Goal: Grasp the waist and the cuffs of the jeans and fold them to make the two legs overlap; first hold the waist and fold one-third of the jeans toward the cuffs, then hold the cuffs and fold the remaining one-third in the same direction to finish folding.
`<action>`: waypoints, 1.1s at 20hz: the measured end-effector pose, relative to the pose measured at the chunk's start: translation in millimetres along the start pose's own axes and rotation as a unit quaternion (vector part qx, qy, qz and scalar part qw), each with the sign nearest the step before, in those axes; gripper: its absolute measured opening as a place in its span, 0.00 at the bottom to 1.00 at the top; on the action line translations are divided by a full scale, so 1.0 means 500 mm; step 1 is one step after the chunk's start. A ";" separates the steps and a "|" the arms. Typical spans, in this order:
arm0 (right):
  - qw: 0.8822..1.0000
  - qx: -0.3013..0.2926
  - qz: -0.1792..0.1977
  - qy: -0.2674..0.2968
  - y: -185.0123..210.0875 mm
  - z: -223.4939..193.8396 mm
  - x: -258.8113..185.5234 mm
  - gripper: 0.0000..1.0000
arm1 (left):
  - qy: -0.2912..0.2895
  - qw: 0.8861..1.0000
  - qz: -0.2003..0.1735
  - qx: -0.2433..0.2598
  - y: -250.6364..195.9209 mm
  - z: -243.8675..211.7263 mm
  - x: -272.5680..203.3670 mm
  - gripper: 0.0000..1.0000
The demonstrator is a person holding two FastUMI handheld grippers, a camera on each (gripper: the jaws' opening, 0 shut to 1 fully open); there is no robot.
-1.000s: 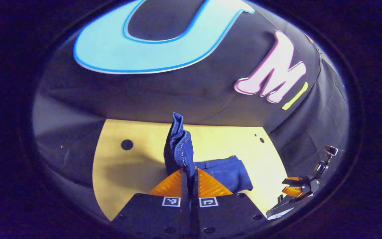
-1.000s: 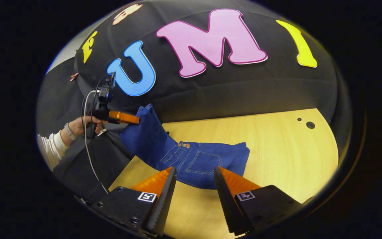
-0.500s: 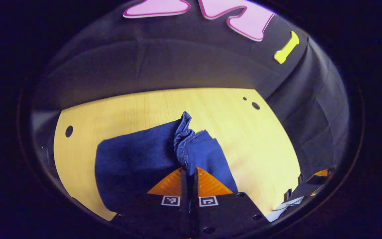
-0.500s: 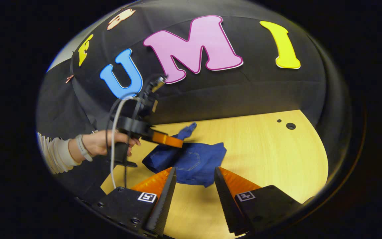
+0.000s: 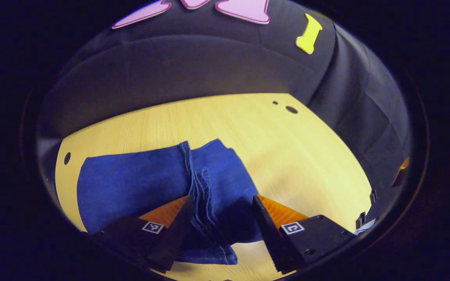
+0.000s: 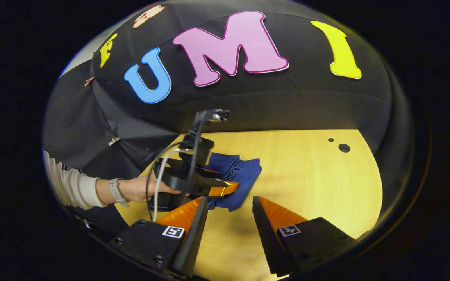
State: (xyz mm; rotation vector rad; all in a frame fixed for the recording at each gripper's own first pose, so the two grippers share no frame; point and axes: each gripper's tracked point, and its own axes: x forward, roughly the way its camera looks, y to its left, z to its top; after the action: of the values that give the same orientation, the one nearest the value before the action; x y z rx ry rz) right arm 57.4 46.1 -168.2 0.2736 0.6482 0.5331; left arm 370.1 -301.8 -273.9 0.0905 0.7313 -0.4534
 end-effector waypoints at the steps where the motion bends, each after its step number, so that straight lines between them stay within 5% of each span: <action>1: 1.000 -0.009 -0.006 -0.007 0.000 0.005 -0.010 0.72 | -0.040 0.999 0.004 0.006 -0.009 0.031 -0.043 0.97; 6: 0.995 -0.048 -0.028 -0.078 0.046 0.054 -0.107 0.79 | -0.209 0.973 0.071 0.074 -0.031 0.111 -0.361 0.97; 12: 0.977 -0.076 -0.069 -0.187 0.168 0.119 -0.324 0.91 | -0.301 0.947 0.109 0.022 -0.113 -0.017 -0.708 0.97; 17: 0.948 -0.128 -0.110 -0.269 0.230 0.164 -0.514 0.93 | -0.334 0.931 0.147 0.016 -0.155 -0.090 -0.856 0.97; 22: 0.939 -0.125 -0.110 -0.299 0.264 0.150 -0.599 0.95 | -0.356 0.922 0.147 -0.036 -0.181 -0.087 -0.914 0.97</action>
State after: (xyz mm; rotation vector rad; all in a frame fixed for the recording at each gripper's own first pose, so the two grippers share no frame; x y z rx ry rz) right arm -146.3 -14.7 91.9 0.1088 0.0124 0.2865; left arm 5.7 -204.8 3.3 -0.0378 0.0093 -0.1443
